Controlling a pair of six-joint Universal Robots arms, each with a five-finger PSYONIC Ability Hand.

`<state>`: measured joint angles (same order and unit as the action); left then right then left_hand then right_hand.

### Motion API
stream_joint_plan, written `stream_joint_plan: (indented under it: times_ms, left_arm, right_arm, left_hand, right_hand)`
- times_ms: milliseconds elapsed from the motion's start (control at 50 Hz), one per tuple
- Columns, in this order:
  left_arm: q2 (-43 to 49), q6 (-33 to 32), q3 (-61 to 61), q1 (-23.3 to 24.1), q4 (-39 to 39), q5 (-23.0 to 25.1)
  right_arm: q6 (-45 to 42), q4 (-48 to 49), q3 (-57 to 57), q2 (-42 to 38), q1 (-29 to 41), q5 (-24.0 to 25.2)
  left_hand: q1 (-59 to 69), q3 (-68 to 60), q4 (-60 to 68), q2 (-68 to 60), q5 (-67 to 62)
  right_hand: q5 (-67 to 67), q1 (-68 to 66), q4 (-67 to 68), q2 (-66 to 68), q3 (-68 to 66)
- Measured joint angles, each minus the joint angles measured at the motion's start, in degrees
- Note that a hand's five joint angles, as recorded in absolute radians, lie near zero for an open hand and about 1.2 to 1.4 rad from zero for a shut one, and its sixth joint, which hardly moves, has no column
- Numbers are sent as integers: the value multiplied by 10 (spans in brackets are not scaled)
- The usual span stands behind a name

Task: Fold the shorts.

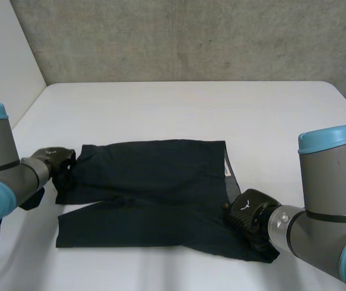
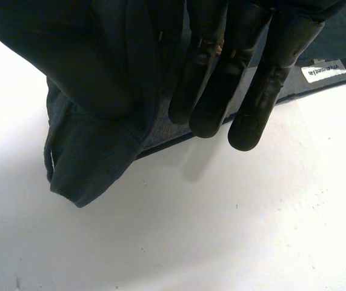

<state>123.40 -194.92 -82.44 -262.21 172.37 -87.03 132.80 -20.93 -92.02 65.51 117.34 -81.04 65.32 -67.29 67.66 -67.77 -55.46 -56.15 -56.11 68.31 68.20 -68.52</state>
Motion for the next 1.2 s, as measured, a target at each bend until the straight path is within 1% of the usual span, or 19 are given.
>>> stream_joint_plan:
  times_ms: [20,40,60,80,140,160,260,360,480,580,700,840,1000,1020,1040,1060,1080,1100,1200]
  left_arm:
    - [0,0,-5,0,0,-1]
    - [0,0,-7,0,0,-1]
    - [-2,0,-12,0,0,-1]
    - [-3,-1,-14,0,0,-1]
    - [-9,-1,-18,0,0,-2]
    - [-24,-1,-22,0,0,-2]
    - [-89,0,-45,0,3,0]
    - [-194,1,-99,3,11,5]
    - [-313,0,-189,26,13,23]
    - [-340,-5,-253,60,3,45]
    - [-318,-32,-292,102,-1,50]
    - [-263,-88,-299,131,-1,33]
    - [-242,-101,-296,136,3,7]
    - [-241,-101,-294,136,5,2]
    - [-241,-101,-293,136,6,0]
    - [-241,-100,-293,136,6,-1]
    - [-242,-100,-290,135,8,-3]
    - [-244,-100,-288,135,9,-4]
    - [-273,-98,-274,137,10,-6]
  right_arm:
    - [0,0,0,1,0,0]
    - [0,0,0,1,0,0]
    - [0,0,0,2,1,1]
    - [0,0,0,3,1,1]
    - [1,0,0,5,1,2]
    - [2,0,0,8,1,3]
    - [5,2,1,15,2,6]
    - [7,4,0,19,5,8]
    - [7,9,-1,28,18,9]
    - [7,16,-3,37,23,9]
    - [6,19,-4,45,23,9]
    - [6,21,-4,55,23,9]
    - [6,21,-6,60,23,9]
    - [6,21,-6,62,23,9]
    - [6,21,-7,63,23,9]
    - [6,21,-7,64,23,9]
    - [5,21,-7,66,23,9]
    - [5,21,-6,69,23,9]
    - [5,22,1,88,21,8]
  left_hand:
    - [-33,42,-44,44,26]
    - [-33,42,-44,44,26]
    - [-99,103,-107,117,84]
    - [-233,225,-231,232,207]
    - [-276,280,-282,287,256]
    - [-330,341,-347,348,324]
    - [-337,351,-361,361,342]
    - [-337,351,-364,364,345]
    - [-337,351,-365,364,346]
    - [-337,351,-365,364,346]
    - [-337,351,-365,364,345]
    - [-335,351,-363,363,339]
    - [-334,350,-361,361,337]
    - [-315,336,-343,344,319]
    - [-220,256,-259,251,238]
    - [-190,219,-222,223,201]
    - [-108,149,-153,153,134]
    - [-12,43,-44,40,33]
    - [-8,-6,6,0,8]
  right_hand:
    - [0,0,0,0,0]
    - [0,0,0,0,0]
    - [0,0,0,0,0]
    - [0,0,0,0,0]
    - [0,0,0,0,0]
    - [0,0,0,0,0]
    - [0,0,0,0,0]
    - [0,0,0,0,0]
    - [0,0,0,0,0]
    - [0,0,0,0,0]
    - [0,0,0,0,0]
    - [0,0,0,0,0]
    - [0,0,0,0,0]
    - [0,0,0,0,0]
    - [0,0,0,0,0]
    - [0,0,0,0,0]
    - [0,0,0,0,0]
    - [0,0,0,0,0]
    - [0,0,0,0,0]
